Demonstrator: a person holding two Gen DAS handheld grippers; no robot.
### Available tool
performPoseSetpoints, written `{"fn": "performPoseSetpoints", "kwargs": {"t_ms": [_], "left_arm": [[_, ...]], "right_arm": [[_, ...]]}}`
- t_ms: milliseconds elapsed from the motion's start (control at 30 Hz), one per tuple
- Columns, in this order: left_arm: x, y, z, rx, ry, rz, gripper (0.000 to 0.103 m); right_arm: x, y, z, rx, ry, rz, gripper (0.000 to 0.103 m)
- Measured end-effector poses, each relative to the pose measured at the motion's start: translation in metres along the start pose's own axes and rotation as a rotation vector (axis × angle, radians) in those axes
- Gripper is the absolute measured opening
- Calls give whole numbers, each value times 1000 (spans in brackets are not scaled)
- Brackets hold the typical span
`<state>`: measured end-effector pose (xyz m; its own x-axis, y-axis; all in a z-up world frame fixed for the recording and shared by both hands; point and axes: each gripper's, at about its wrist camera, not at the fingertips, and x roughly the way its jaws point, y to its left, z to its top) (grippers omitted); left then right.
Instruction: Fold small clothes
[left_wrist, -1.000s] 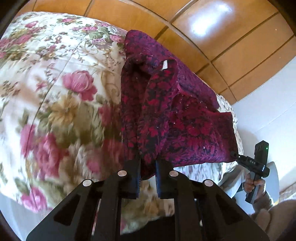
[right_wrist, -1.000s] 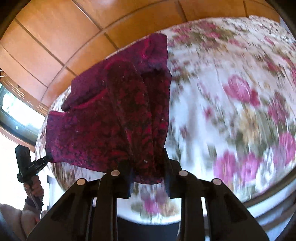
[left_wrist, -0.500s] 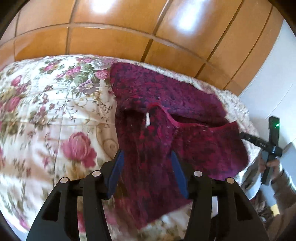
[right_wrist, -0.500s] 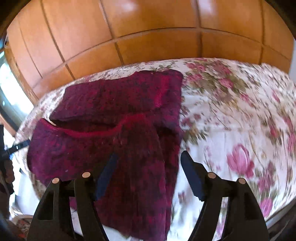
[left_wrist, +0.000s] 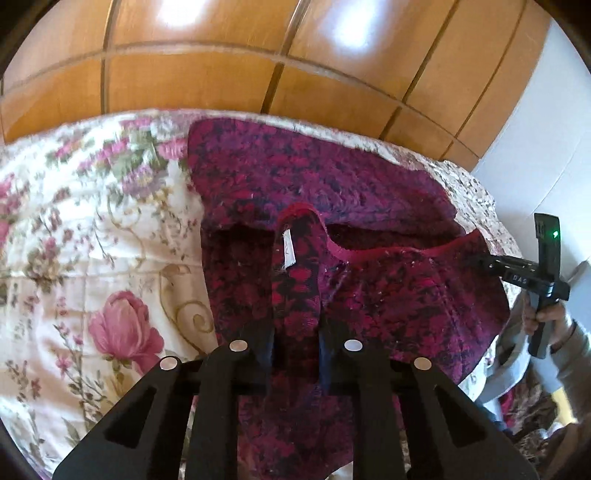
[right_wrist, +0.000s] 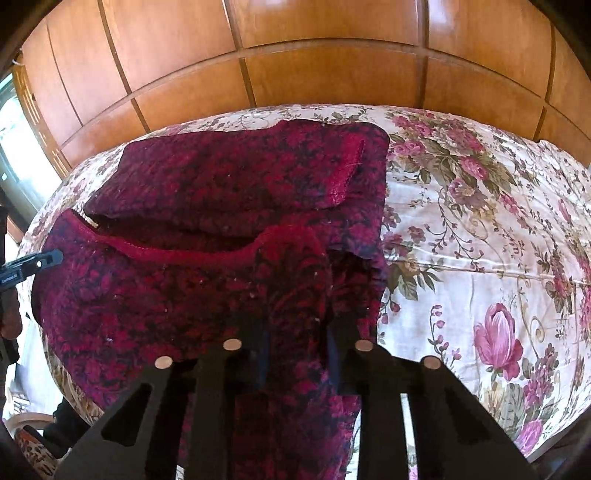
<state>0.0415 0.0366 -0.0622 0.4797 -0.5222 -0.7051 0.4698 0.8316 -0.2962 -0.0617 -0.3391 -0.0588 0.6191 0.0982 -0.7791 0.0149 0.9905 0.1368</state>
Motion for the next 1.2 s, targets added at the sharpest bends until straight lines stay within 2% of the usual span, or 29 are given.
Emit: {"fn": "performPoseSetpoints", "kwargs": {"t_ms": [100,167,300,467,600,767,900,1033,1200], "left_arm": [[-17,1,-2,-8,-45,10,14],[-33,-1,-5,-17,-83,-9,14],[-52,-7,5,-15,-147,-16,14],[-49,-5,49,9,-207,13,14],[-26,8,91,-10,-230,57,14],[18,26,139,-39,-209,121,14],[51,41,164,-67,-183,160,14],[93,59,175,-94,-122,209,14],[135,73,165,-109,-18,242,14]], "right_arm": [[-20,4,0,-21,-26,19,18],[-36,5,2,-22,-52,39,18],[-60,4,19,-2,-123,68,18],[-51,0,62,25,-182,59,18],[-24,-9,108,59,-215,40,18],[14,-22,155,87,-226,-10,18],[52,-32,179,107,-213,-69,18],[94,-44,186,141,-158,-118,18],[132,-54,179,147,-86,-154,19]]}}
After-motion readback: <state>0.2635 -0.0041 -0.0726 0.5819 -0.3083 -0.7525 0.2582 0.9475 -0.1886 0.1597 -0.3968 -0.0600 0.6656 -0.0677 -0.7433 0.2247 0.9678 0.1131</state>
